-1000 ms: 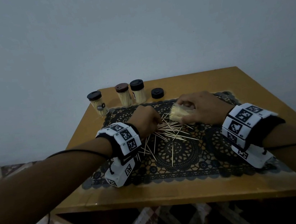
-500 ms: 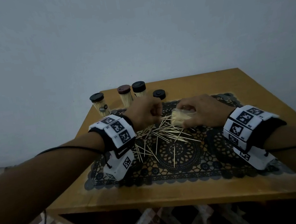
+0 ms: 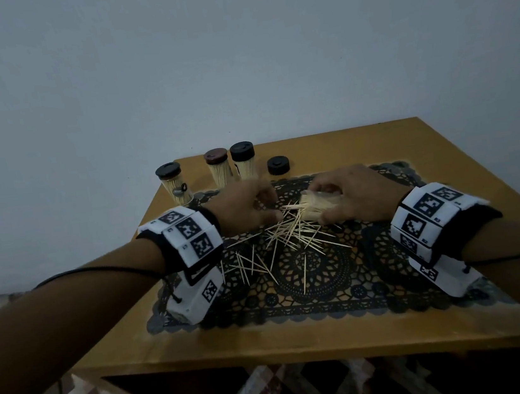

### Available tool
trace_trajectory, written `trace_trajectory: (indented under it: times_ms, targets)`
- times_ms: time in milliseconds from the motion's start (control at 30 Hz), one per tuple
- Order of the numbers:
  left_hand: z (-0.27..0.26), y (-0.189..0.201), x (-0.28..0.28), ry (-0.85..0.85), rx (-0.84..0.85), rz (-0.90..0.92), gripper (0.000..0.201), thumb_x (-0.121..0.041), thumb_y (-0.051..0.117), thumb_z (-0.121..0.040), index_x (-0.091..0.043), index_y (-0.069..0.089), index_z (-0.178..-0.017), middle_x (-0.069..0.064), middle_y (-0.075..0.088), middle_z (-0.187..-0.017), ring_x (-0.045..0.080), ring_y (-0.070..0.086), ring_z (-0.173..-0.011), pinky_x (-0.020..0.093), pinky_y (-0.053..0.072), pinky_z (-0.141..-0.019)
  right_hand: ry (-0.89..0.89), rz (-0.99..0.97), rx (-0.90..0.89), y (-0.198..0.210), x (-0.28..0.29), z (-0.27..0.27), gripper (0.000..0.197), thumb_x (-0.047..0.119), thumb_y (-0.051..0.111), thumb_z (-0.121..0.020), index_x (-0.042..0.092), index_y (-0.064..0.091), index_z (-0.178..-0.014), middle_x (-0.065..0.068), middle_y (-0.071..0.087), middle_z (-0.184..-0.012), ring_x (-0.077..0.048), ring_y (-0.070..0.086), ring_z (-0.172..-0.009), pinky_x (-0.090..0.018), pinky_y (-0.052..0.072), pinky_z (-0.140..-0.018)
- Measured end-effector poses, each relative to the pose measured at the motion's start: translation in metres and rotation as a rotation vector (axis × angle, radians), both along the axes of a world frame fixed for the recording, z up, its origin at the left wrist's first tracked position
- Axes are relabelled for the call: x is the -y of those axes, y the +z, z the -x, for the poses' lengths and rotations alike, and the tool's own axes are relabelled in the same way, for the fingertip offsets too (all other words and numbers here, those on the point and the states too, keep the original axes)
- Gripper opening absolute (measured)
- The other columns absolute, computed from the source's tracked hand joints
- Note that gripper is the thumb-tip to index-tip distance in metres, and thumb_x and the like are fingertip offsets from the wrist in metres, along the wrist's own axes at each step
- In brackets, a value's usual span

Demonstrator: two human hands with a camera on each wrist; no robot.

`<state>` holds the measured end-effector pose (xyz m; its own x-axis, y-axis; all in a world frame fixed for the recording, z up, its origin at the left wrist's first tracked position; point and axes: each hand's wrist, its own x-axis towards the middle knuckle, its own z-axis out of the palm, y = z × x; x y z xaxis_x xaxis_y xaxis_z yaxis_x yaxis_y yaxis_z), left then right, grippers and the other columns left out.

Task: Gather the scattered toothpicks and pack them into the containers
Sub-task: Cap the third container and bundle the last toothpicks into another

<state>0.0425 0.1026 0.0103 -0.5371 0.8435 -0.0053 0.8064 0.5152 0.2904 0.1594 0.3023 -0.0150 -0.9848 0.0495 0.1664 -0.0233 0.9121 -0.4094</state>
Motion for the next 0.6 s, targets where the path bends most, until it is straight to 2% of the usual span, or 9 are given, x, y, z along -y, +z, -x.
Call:
trace_trajectory:
  times_ms: [67, 133, 167, 233, 300, 367, 433, 500, 600]
  targets:
    - [-0.005, -0.005, 0.004, 0.01, 0.015, 0.234, 0.064, -0.054, 0.064, -0.082, -0.017, 0.049, -0.133, 0.001, 0.054, -0.123, 0.018, 0.053, -0.109, 0.031, 0.046, -0.089, -0.001, -0.009, 0.004, 0.0, 0.001, 0.0, 0.046, 0.031, 0.082, -0.073, 0.02, 0.066, -0.114, 0.001, 0.066, -0.103, -0.017, 0.059, -0.091, -0.027, 0.044, -0.075]
    - [-0.01, -0.015, 0.0, 0.024, -0.015, 0.353, 0.079, -0.062, 0.062, -0.079, -0.015, 0.041, -0.139, 0.007, 0.044, -0.133, 0.025, 0.045, -0.12, 0.036, 0.042, -0.099, -0.001, -0.011, 0.012, 0.001, 0.003, -0.001, 0.047, 0.031, 0.082, -0.073, 0.019, 0.066, -0.115, 0.001, 0.066, -0.104, -0.017, 0.059, -0.091, -0.029, 0.046, -0.077]
    - [-0.012, -0.02, -0.003, 0.031, -0.046, 0.372, 0.08, -0.065, 0.062, -0.078, -0.015, 0.043, -0.137, 0.009, 0.043, -0.132, 0.026, 0.042, -0.12, 0.037, 0.041, -0.098, -0.001, -0.013, 0.015, 0.002, 0.004, -0.001, 0.047, 0.031, 0.082, -0.073, 0.019, 0.066, -0.116, 0.001, 0.066, -0.104, -0.018, 0.06, -0.091, -0.031, 0.048, -0.079]
    - [-0.015, -0.027, -0.011, 0.027, -0.091, 0.351, 0.072, -0.065, 0.064, -0.075, -0.013, 0.052, -0.123, 0.009, 0.045, -0.12, 0.024, 0.043, -0.109, 0.036, 0.041, -0.088, -0.002, -0.019, 0.019, 0.003, 0.005, -0.002, 0.048, 0.031, 0.082, -0.073, 0.019, 0.066, -0.116, 0.001, 0.067, -0.104, -0.018, 0.06, -0.09, -0.034, 0.049, -0.08]
    - [-0.018, -0.029, -0.015, 0.006, -0.1, 0.29, 0.06, -0.057, 0.069, -0.076, -0.01, 0.056, -0.11, 0.006, 0.049, -0.107, 0.021, 0.044, -0.094, 0.032, 0.038, -0.075, -0.002, -0.027, 0.024, 0.003, 0.006, -0.001, 0.048, 0.031, 0.082, -0.072, 0.019, 0.066, -0.115, 0.001, 0.068, -0.104, -0.017, 0.06, -0.089, -0.033, 0.049, -0.079]
    - [-0.018, -0.028, -0.019, -0.021, -0.082, 0.219, 0.051, -0.046, 0.073, -0.078, -0.006, 0.06, -0.106, 0.006, 0.056, -0.1, 0.022, 0.051, -0.089, 0.031, 0.04, -0.071, -0.011, -0.033, 0.031, 0.004, 0.006, -0.001, 0.048, 0.031, 0.082, -0.072, 0.02, 0.066, -0.115, 0.002, 0.067, -0.103, -0.016, 0.059, -0.088, -0.031, 0.048, -0.077]
    - [-0.016, -0.027, -0.022, -0.044, -0.073, 0.189, 0.046, -0.039, 0.075, -0.078, -0.004, 0.063, -0.106, 0.008, 0.063, -0.101, 0.023, 0.056, -0.09, 0.031, 0.043, -0.072, -0.02, -0.039, 0.029, 0.003, 0.006, -0.002, 0.047, 0.03, 0.081, -0.073, 0.02, 0.066, -0.115, 0.004, 0.065, -0.101, -0.015, 0.058, -0.087, -0.028, 0.043, -0.073]
    - [-0.013, -0.025, -0.025, -0.071, -0.06, 0.174, 0.042, -0.034, 0.076, -0.078, -0.005, 0.064, -0.105, 0.008, 0.064, -0.104, 0.023, 0.058, -0.091, 0.028, 0.041, -0.071, -0.036, -0.048, 0.029, 0.004, 0.005, -0.003, 0.045, 0.03, 0.08, -0.074, 0.019, 0.065, -0.114, 0.006, 0.061, -0.097, -0.015, 0.057, -0.087, -0.024, 0.037, -0.07]
    - [-0.008, -0.023, -0.028, -0.12, -0.046, 0.152, 0.039, -0.031, 0.076, -0.079, -0.009, 0.064, -0.109, 0.006, 0.063, -0.108, 0.022, 0.059, -0.097, 0.024, 0.04, -0.073, -0.067, -0.052, 0.044, 0.006, 0.003, -0.004, 0.045, 0.03, 0.079, -0.075, 0.017, 0.064, -0.116, 0.001, 0.064, -0.103, -0.016, 0.057, -0.09, -0.024, 0.037, -0.071]
